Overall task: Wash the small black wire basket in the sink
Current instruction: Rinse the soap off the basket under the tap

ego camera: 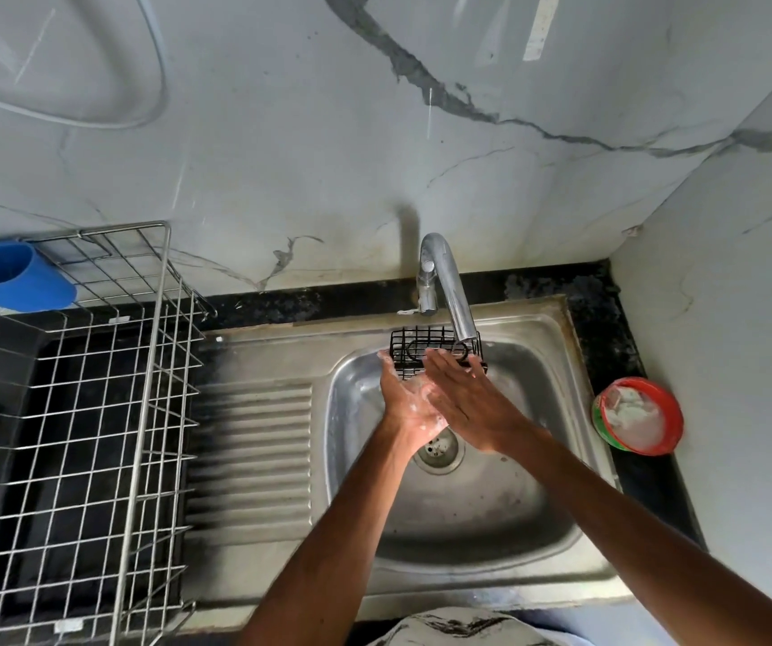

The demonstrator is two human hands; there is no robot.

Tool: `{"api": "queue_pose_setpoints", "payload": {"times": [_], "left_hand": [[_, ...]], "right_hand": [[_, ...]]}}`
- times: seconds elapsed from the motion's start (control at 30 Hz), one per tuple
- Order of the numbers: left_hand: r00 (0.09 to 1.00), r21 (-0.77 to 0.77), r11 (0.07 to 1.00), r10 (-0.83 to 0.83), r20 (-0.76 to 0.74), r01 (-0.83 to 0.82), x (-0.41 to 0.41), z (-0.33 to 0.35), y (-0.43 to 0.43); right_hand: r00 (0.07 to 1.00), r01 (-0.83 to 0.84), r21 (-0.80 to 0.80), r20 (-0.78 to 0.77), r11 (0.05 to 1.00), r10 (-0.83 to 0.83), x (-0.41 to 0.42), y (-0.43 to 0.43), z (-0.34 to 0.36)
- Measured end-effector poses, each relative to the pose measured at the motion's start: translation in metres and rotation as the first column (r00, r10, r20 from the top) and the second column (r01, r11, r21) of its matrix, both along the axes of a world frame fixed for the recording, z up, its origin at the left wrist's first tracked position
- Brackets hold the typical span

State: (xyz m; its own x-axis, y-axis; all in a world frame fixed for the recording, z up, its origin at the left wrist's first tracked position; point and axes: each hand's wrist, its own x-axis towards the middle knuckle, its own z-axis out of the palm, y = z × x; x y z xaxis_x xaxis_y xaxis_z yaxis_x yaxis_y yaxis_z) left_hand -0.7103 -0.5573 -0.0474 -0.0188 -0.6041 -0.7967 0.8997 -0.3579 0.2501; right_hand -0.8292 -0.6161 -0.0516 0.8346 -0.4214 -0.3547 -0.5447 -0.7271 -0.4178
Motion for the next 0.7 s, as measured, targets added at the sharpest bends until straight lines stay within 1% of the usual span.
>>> {"api": "queue_pose_setpoints", "payload": {"times": [0.07, 0.13, 0.2, 0.27, 0.37, 0.43, 0.5, 0.6, 0.63, 0.7], "left_hand": [[0.997, 0.018, 0.997, 0.072, -0.014, -0.072, 0.000, 0.000, 0.000], [0.986, -0.022, 0.990, 0.140, -0.093, -0.143, 0.000, 0.000, 0.000], [0.970, -0.067, 0.981, 0.168, -0.173, -0.182, 0.001, 0.000, 0.000], [0.958, -0.073, 0.976, 0.184, -0.221, -0.204, 0.006, 0.003, 0.000], [0.954, -0.030, 0.973, 0.220, -0.206, -0.231, 0.010, 0.005, 0.000], [0.956, -0.005, 0.966, 0.256, -0.147, -0.259, 0.009, 0.007, 0.000], [0.972, -0.001, 0.974, 0.228, -0.061, -0.228, 0.006, 0.008, 0.001], [0.975, 0.056, 0.975, 0.209, 0.079, -0.214, 0.000, 0.010, 0.000], [0.976, 0.071, 0.978, 0.186, 0.116, -0.195, 0.000, 0.007, 0.000], [0.982, 0.065, 0.990, 0.115, 0.148, -0.125, 0.001, 0.004, 0.004]], "right_hand": [[1.000, -0.019, 0.042, 0.022, 0.999, 0.018, 0.010, -0.005, 0.001], [0.999, -0.029, 0.102, 0.043, 0.994, 0.025, 0.019, -0.009, 0.000], [0.998, -0.038, 0.168, 0.054, 0.985, 0.030, 0.030, -0.013, -0.001], [0.998, -0.066, 0.183, 0.035, 0.981, 0.061, 0.039, -0.014, 0.000], [0.995, -0.089, 0.181, 0.049, 0.979, 0.082, 0.042, -0.014, -0.003], [0.994, -0.097, 0.169, 0.059, 0.981, 0.088, 0.040, -0.013, -0.005], [0.993, -0.110, 0.159, 0.062, 0.981, 0.102, 0.040, -0.011, -0.003], [0.994, -0.106, 0.180, 0.039, 0.978, 0.100, 0.046, -0.011, 0.003], [0.994, -0.113, 0.179, 0.028, 0.977, 0.109, 0.049, -0.014, 0.002], [0.990, -0.143, 0.118, 0.005, 0.983, 0.143, 0.053, -0.021, -0.003]]}}
